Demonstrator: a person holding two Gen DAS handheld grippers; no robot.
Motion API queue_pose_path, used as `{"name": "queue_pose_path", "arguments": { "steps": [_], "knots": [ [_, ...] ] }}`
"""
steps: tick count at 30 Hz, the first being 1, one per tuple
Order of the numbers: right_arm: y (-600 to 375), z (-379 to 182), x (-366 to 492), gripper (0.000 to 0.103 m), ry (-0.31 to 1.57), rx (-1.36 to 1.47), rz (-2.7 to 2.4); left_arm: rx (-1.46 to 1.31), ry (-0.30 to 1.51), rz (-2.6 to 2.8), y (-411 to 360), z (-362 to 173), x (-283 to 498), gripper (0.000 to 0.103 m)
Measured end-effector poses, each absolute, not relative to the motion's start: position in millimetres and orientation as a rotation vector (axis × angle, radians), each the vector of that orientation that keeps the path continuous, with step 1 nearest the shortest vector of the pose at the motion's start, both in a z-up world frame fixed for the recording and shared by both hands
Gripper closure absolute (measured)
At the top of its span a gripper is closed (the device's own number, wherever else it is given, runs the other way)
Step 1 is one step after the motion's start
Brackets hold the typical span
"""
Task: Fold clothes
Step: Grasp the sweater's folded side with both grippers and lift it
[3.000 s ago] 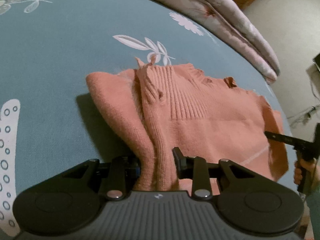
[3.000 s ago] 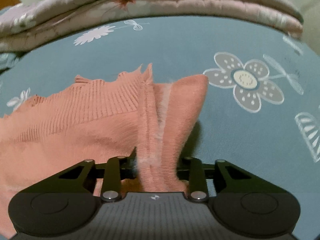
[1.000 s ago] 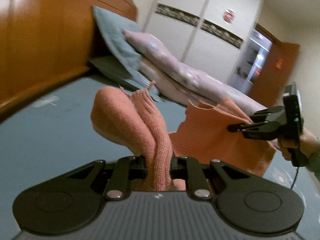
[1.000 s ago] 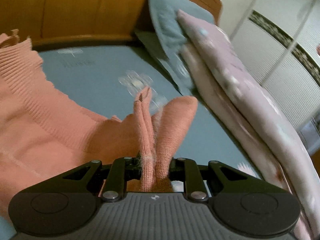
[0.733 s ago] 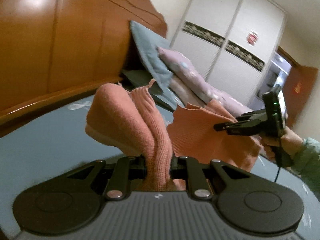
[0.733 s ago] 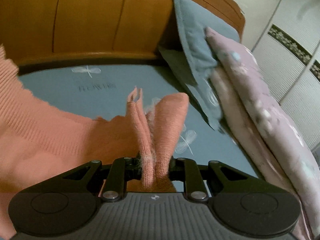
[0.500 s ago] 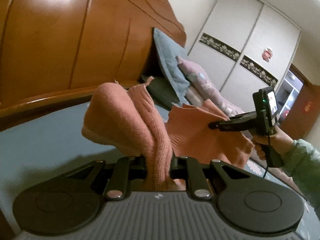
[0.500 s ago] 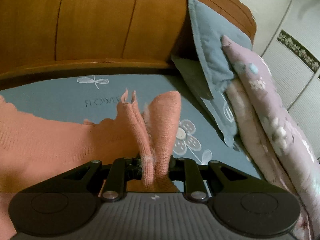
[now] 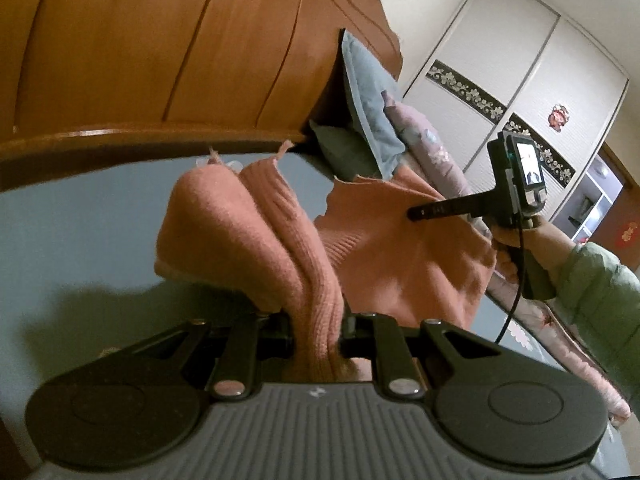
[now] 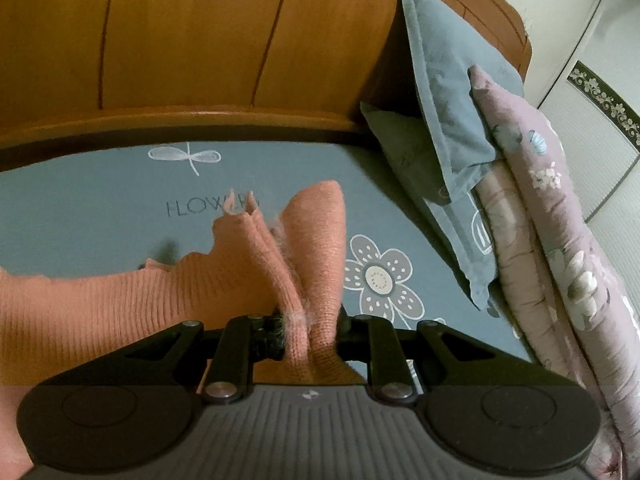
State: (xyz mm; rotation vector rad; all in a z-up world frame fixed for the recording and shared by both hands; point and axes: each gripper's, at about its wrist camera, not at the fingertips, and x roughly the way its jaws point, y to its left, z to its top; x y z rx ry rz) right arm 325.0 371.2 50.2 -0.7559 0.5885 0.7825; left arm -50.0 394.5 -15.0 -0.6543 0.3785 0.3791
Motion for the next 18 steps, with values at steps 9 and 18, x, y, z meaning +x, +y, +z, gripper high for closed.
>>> {"name": "queue_pose_path", "arguments": {
  "steps": [9, 18],
  "knots": [
    [373.1, 30.7, 338.9, 0.081, 0.640, -0.748, 0.759, -0.721, 0.425, 0.374, 385.7, -26.0, -49.9, 0.087],
    [372.2, -14.4, 359.0, 0.080, 0.713, -0.756, 0.695, -0.807, 0.506, 0.436, 388.9, -53.1, -62.6, 0.087]
  ]
}}
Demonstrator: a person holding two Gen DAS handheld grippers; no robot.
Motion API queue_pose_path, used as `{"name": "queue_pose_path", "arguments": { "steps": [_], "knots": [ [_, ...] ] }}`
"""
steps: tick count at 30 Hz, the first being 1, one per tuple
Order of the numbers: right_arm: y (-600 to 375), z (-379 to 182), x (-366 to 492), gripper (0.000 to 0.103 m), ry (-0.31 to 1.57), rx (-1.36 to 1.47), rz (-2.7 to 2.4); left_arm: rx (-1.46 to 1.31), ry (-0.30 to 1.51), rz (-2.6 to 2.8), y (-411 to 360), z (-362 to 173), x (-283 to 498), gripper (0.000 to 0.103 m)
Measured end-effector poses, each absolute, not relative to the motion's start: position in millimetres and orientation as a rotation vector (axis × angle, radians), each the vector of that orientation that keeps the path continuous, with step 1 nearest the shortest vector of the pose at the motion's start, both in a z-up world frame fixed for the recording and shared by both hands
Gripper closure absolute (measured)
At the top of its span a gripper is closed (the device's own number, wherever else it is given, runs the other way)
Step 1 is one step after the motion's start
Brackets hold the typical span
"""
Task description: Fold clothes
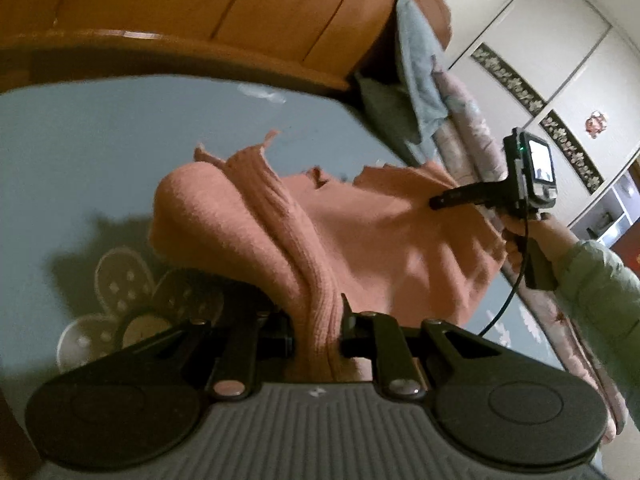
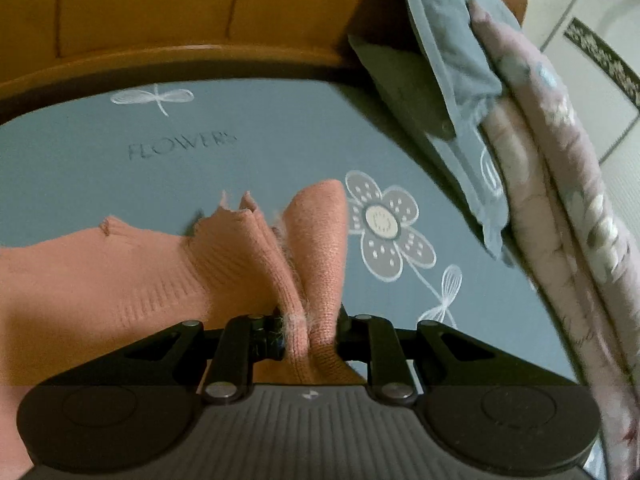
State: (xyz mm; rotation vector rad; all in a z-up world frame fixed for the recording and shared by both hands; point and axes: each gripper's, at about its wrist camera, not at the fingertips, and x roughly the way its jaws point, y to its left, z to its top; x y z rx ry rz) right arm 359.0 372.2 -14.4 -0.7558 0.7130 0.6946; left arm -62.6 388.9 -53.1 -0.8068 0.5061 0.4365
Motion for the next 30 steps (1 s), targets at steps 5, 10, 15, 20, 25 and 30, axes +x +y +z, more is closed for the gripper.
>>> {"name": "queue_pose_path", "arguments": {
  "steps": [5, 10, 15, 20, 25, 30],
  "knots": [
    [368.1, -34.8, 371.5, 0.079, 0.763, -0.731, 0.664, -0.858, 0.548, 0.465, 393.6, -76.3, -68.8, 0.086],
    [366.6, -48.8, 379.5, 0.073, 0.794, -0.706, 0.640, -0.869, 0.574, 0.473, 395.0, -90.9, -70.8, 0.082],
    [358.8, -57.0, 388.1, 0.050, 0.818, -0.662, 0.618, -0.892, 0.598, 0.482, 398.3, -97.6, -73.7, 0.072],
    [326.8, -31.7, 387.7, 0.035, 0.823, -0.543, 0.697, -0.842, 0.609, 0.478, 395.0, -79.9, -93.8, 0.061],
    [270.2, 3.4, 370.7, 0.026, 0.753, -0.377, 0.770, -0.742, 0.573, 0.497, 387.0, -51.5, -116.1, 0.054],
    [238.3, -19.0, 349.2, 0.026, 0.843, -0.251, 0.856, -0.615, 0.508, 0.390, 378.2, -30.8, -98.1, 0.039]
  ]
}}
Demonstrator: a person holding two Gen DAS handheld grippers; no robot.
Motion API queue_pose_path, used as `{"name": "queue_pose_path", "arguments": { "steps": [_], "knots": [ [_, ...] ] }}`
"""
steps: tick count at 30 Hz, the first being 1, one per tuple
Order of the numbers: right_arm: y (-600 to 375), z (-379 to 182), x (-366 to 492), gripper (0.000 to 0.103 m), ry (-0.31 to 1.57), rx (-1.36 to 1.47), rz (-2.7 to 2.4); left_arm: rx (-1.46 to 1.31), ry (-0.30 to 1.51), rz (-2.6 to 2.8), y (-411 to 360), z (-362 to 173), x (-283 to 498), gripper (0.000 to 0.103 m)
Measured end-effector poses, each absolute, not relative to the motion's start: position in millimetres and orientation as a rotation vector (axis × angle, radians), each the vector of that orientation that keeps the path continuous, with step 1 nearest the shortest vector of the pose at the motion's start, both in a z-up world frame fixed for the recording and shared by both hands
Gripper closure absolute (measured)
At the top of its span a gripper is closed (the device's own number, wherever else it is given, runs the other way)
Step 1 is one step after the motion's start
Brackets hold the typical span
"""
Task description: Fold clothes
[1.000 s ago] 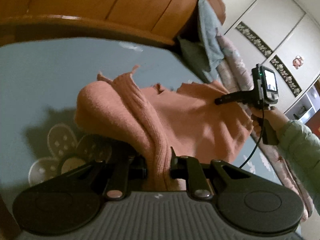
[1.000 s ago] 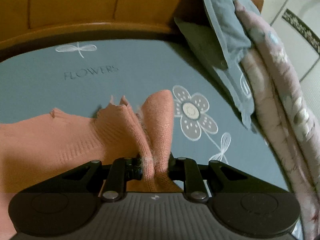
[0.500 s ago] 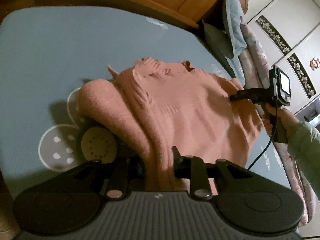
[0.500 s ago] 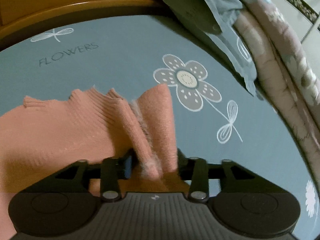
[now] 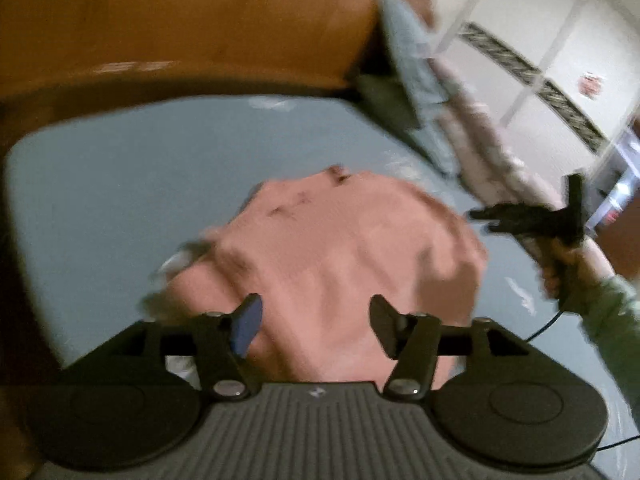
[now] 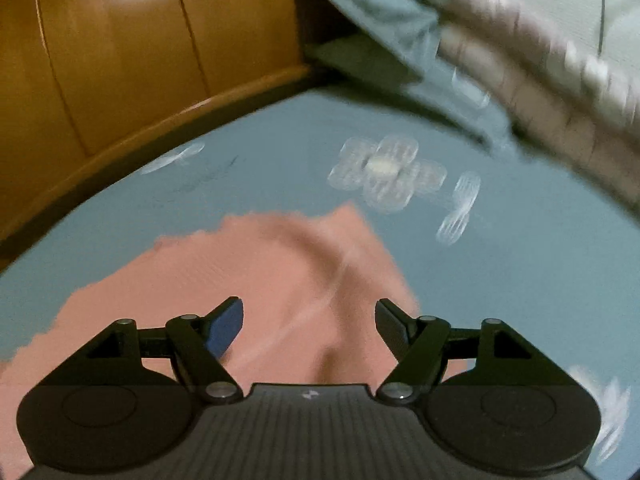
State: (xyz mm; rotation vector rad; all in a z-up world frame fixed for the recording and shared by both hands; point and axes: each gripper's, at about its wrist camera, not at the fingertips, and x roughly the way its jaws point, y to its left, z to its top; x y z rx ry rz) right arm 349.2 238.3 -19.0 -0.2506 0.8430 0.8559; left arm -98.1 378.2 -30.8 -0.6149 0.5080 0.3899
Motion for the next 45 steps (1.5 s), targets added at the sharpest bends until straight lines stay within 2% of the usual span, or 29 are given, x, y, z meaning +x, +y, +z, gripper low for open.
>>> {"name": "queue_pose_path", "arguments": {
  "steps": [7, 9, 11, 13, 17, 20, 26, 31, 33, 34, 35, 36, 41, 42, 44, 45],
  "knots": [
    [242.5, -78.0, 335.7, 0.026, 0.955, -0.256, 0.828, -0.615, 0.577, 0.326, 394.5, -68.6, -59.4, 0.039],
    [242.4, -77.1, 332.3, 0.025, 0.946, -0.247, 0.816, -0.676, 0.654, 0.380, 408.2, -89.7, -60.3, 0.040],
    [243.9, -71.5, 324.4, 0.025, 0.943, -0.266, 0.820, -0.723, 0.639, 0.381, 417.2, -92.4, -70.4, 0.050],
    [244.5, -62.6, 306.7, 0.024, 0.921, -0.303, 0.858, -0.746, 0.624, 0.415, 421.5, -78.9, -81.5, 0.050],
    [238.2, -43.9, 256.9, 0.019, 0.869, -0.329, 0.976, -0.715, 0.557, 0.496, 419.6, -43.7, -105.2, 0.028],
    [226.9, -41.2, 220.0, 0.019, 0.911, -0.237, 1.097, -0.812, 0.604, 0.563, 422.6, -40.2, -115.2, 0.028],
    [203.2, -73.3, 167.4, 0.019, 1.156, -0.044, 1.227, -1.034, 0.700, 0.596, 428.1, -84.1, -117.8, 0.028],
    [186.4, -101.8, 143.2, 0.019, 1.320, 0.103, 1.249, -1.097, 0.655, 0.614, 438.2, -108.4, -107.8, 0.028],
    [182.4, -112.5, 139.8, 0.019, 1.378, 0.191, 1.250, -1.087, 0.607, 0.626, 443.7, -110.9, -103.2, 0.030],
    [181.2, -116.6, 138.7, 0.019, 1.394, 0.236, 1.247, -1.063, 0.596, 0.645, 445.2, -110.0, -101.8, 0.039],
    [180.2, -120.0, 136.6, 0.019, 1.398, 0.275, 1.250, -1.040, 0.585, 0.668, 446.5, -109.1, -101.1, 0.058],
    [179.8, -122.6, 135.5, 0.019, 1.400, 0.313, 1.248, -1.026, 0.590, 0.682, 448.4, -109.6, -98.5, 0.064],
    [193.1, -126.1, 131.6, 0.021, 1.372, 0.422, 1.241, -0.999, 0.584, 0.682, 448.9, -113.7, -93.8, 0.065],
    [197.7, -126.2, 129.3, 0.022, 1.367, 0.417, 1.247, -0.997, 0.582, 0.682, 449.0, -114.2, -93.7, 0.065],
    [206.5, -126.4, 122.6, 0.042, 1.349, 0.362, 1.232, -0.992, 0.578, 0.683, 450.0, -115.1, -93.0, 0.065],
    [210.5, -129.8, 119.5, 0.069, 1.344, 0.332, 1.219, -0.991, 0.580, 0.685, 450.9, -115.3, -91.7, 0.065]
  ]
}}
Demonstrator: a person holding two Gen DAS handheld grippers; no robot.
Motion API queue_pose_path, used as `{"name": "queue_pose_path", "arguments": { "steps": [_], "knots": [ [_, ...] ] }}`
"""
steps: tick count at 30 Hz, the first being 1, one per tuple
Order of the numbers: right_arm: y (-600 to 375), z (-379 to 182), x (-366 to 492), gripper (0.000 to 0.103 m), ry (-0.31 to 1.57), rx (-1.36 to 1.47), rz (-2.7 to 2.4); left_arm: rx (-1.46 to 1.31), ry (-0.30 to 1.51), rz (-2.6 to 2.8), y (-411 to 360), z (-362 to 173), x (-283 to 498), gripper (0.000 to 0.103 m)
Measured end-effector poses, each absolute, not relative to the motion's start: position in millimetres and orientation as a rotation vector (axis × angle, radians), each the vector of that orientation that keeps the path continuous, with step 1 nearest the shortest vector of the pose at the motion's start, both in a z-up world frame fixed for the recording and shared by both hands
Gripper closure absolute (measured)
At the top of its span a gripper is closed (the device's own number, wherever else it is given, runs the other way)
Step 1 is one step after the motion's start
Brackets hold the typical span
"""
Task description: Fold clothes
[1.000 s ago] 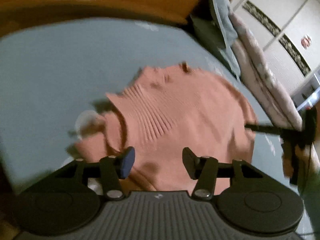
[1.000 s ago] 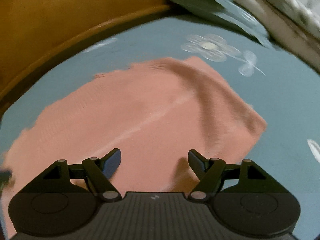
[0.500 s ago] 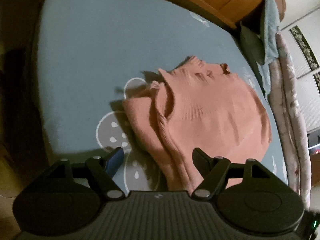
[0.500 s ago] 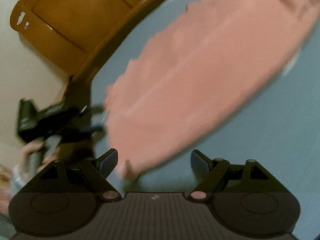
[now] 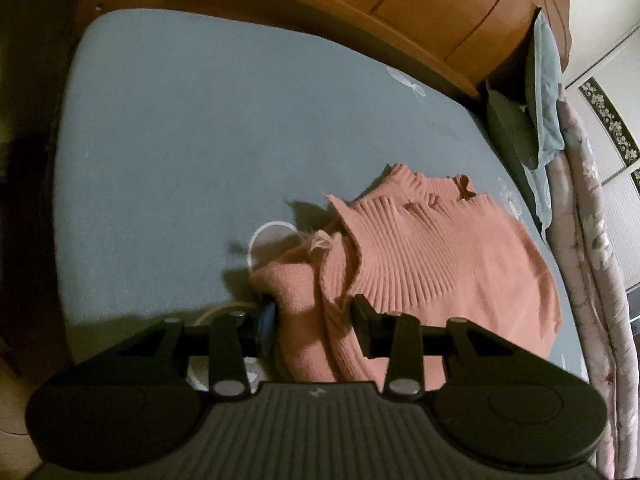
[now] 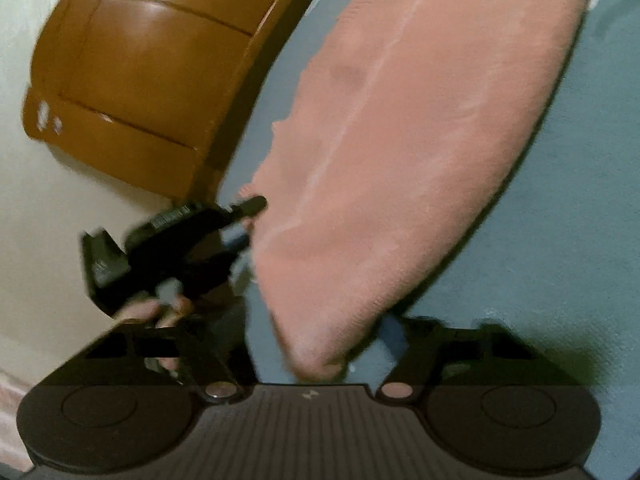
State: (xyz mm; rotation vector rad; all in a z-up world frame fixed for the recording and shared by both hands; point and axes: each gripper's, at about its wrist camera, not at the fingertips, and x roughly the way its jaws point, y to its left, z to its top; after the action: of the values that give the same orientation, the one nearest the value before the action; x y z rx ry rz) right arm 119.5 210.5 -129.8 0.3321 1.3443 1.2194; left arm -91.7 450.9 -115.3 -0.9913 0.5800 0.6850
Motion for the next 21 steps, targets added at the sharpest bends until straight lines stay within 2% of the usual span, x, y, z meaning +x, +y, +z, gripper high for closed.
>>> {"name": "queue_pose_path", "arguments": {
  "steps": [1, 3, 7, 12, 15, 17, 18, 19, 21],
  "knots": [
    [212.3, -131.8, 117.9, 0.081, 1.346, 0.313, 1.211, -0.990, 0.582, 0.687, 451.9, -115.5, -90.2, 0.065],
    [208.8, -124.0, 119.9, 0.088, 1.346, 0.313, 1.237, -0.953, 0.599, 0.691, 452.4, -113.4, -84.5, 0.065],
    [208.5, -88.1, 121.2, 0.088, 1.285, 0.184, 1.317, -0.890, 0.621, 0.703, 452.7, -110.5, -77.6, 0.065],
    [200.8, -111.6, 107.8, 0.088, 1.397, -0.046, 1.302, -0.864, 0.633, 0.707, 455.4, -107.8, -74.9, 0.062],
    [190.2, -97.9, 98.3, 0.084, 1.336, -0.171, 1.331, -0.818, 0.639, 0.721, 450.3, -93.6, -82.8, 0.063],
    [186.3, -69.4, 94.5, 0.080, 1.200, -0.211, 1.369, -0.741, 0.641, 0.748, 443.6, -79.7, -88.6, 0.052],
    [187.6, -55.0, 91.4, 0.072, 1.104, -0.249, 1.380, -0.699, 0.636, 0.761, 439.3, -71.3, -91.6, 0.049],
    [192.3, -44.3, 87.1, 0.069, 1.002, -0.300, 1.379, -0.660, 0.632, 0.774, 435.6, -63.5, -93.5, 0.043],
    [206.9, -34.2, 77.8, 0.060, 0.834, -0.404, 1.363, -0.581, 0.628, 0.781, 427.2, -49.2, -92.5, 0.039]
  ]
}}
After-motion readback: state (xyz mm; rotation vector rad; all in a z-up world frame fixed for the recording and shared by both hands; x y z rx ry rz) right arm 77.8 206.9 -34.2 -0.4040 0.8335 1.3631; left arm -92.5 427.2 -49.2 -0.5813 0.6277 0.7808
